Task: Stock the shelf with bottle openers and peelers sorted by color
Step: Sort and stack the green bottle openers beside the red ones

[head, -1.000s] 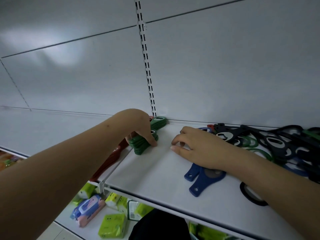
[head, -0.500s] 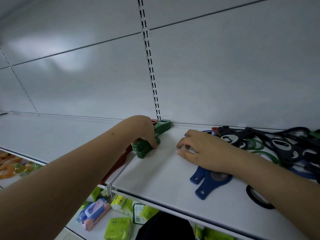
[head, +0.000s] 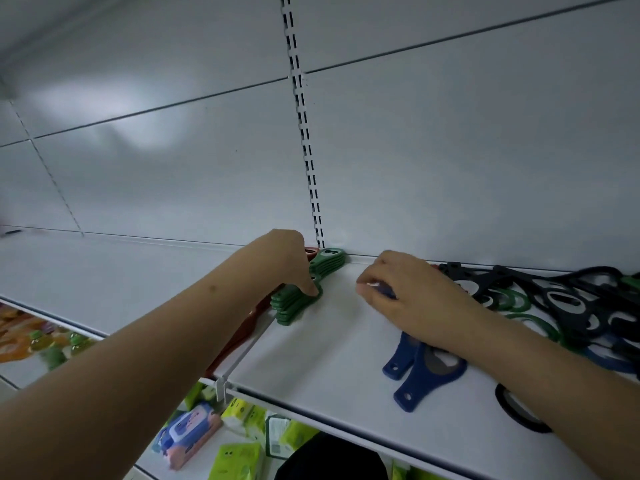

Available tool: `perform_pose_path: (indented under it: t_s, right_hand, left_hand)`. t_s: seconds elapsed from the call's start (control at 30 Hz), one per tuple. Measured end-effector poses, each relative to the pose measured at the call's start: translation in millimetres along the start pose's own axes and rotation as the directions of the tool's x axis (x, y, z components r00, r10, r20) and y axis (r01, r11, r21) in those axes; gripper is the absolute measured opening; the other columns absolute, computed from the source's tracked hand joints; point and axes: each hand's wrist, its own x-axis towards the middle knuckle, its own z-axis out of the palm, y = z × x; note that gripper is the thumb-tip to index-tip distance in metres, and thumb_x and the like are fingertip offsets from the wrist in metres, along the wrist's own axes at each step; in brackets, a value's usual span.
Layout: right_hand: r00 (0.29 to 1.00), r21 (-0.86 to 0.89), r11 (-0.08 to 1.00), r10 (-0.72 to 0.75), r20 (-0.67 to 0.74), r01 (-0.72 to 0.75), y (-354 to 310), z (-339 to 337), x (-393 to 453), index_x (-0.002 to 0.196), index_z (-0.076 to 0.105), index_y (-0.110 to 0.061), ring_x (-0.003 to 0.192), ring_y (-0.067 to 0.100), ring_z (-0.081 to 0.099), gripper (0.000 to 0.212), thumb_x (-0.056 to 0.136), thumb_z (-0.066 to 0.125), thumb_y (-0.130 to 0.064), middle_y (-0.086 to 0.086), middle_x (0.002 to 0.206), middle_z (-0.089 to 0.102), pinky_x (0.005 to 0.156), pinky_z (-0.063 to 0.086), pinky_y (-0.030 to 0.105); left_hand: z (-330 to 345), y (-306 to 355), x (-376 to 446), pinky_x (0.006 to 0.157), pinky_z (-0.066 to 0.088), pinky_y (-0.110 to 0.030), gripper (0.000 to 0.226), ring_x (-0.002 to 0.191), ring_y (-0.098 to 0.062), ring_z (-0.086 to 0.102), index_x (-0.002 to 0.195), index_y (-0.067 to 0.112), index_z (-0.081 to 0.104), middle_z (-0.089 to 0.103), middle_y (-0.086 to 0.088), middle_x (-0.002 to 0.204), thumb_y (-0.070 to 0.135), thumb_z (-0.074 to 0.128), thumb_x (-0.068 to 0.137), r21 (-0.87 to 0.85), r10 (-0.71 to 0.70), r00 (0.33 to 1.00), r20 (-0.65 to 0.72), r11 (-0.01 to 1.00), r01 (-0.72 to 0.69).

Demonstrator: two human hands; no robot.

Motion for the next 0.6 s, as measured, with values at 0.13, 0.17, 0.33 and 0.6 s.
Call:
perform_pose_path:
  t_s: [0.13,0.17,0.33,0.6]
  right_hand:
    - [0.968,0.141,0.988,0.096,-0.23,-0.065,2,-23,6,0.102,0.071,-0.02,0.093,0.01,0.058,0.026,0.1,0.05,-0.036,-0.003,0.103,0.062,0.087,0.049,0.029]
    - [0.95,0.185,0.978,0.149,-0.274,-0.1,4,-34,9,0.101,0.072,-0.018,0.092,0.01,0.059,0.026,0.1,0.051,-0.033,-0.002,0.103,0.065,0.087,0.047,0.025]
    - [0.909,0.338,0.884,0.389,-0.148,-0.323,37,-102,8,0.105,0.073,-0.016,0.097,0.016,0.068,0.024,0.099,0.053,-0.028,-0.001,0.104,0.073,0.095,0.052,0.034]
    - [0.841,-0.135,0.926,0.377,0.388,-0.353,91,-117,-65,0.103,0.068,-0.038,0.092,-0.001,0.063,0.041,0.071,0.078,-0.061,-0.018,0.099,0.068,0.084,0.053,0.025]
  left_hand:
    - [0,15,-20,0.084,0.049,-0.033,0.047,0.104,-0.024,0.059,0.115,0.013,0.058,0.062,-0.004,0.112,0.046,0.071,0.084,-0.05,0.065,0.964,-0.258,0.995,-0.081]
    - [4,25,-27,0.084,0.049,-0.032,0.045,0.104,-0.022,0.06,0.118,0.016,0.059,0.063,-0.002,0.114,0.046,0.068,0.086,-0.106,0.116,0.944,-0.309,0.982,-0.156]
    - [46,97,-51,0.078,0.046,-0.019,0.028,0.09,-0.006,0.06,0.113,0.029,0.063,0.064,0.011,0.103,0.045,0.063,0.09,-0.276,0.544,0.777,-0.316,0.731,-0.624]
    - [46,147,-4,0.072,0.042,-0.012,0.046,0.083,-0.002,0.054,0.111,0.028,0.064,0.056,0.015,0.095,0.058,0.074,0.078,-0.201,0.769,0.63,-0.108,0.603,-0.772]
